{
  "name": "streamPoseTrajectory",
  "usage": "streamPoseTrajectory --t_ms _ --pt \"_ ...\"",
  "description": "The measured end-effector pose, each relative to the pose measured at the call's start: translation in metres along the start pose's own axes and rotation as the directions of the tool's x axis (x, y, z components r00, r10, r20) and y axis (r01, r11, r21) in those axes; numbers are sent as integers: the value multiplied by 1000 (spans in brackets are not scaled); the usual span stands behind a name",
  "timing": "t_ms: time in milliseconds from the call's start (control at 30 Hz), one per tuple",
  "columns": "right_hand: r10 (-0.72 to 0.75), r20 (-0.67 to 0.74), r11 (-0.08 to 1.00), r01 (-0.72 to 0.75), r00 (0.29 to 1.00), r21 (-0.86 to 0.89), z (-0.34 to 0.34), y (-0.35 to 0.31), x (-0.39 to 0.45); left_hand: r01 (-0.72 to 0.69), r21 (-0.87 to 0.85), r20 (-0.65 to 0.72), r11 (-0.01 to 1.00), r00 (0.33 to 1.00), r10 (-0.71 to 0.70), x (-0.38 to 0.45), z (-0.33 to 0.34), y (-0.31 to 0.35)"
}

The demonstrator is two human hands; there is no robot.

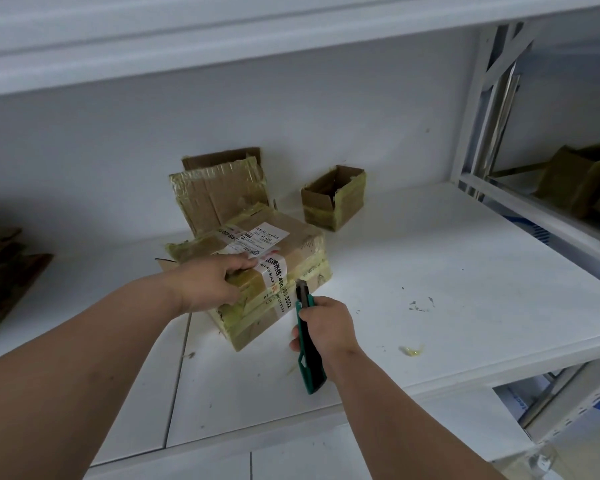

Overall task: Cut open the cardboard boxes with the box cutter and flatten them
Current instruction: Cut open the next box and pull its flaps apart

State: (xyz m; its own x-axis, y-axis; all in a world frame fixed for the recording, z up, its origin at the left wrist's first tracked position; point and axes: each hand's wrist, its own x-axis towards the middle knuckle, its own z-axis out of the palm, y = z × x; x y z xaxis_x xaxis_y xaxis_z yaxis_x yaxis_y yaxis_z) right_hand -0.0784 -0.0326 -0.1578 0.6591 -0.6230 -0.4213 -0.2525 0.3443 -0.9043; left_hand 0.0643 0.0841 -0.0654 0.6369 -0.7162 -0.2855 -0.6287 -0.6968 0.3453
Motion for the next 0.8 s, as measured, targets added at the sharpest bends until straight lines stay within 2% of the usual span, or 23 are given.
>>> streamPoseTrajectory --t_ms 100,467,633,800 --pt "6 -34 995 -3 999 97 -1 3 2 -2 11 -1 1000 1000 2 -1 1 0" --pt "8 123 994 -21 992 108 5 6 -2 -10 27 22 1000 1000 10 1 -1 -2" --pt "55 181 982 -86 982 170 11 10 -4 -53 72 24 996 998 51 2 -1 -4" --pt "64 327 998 -53 943 -43 37 20 -26 -73 43 17 996 997 72 1 0 -6"
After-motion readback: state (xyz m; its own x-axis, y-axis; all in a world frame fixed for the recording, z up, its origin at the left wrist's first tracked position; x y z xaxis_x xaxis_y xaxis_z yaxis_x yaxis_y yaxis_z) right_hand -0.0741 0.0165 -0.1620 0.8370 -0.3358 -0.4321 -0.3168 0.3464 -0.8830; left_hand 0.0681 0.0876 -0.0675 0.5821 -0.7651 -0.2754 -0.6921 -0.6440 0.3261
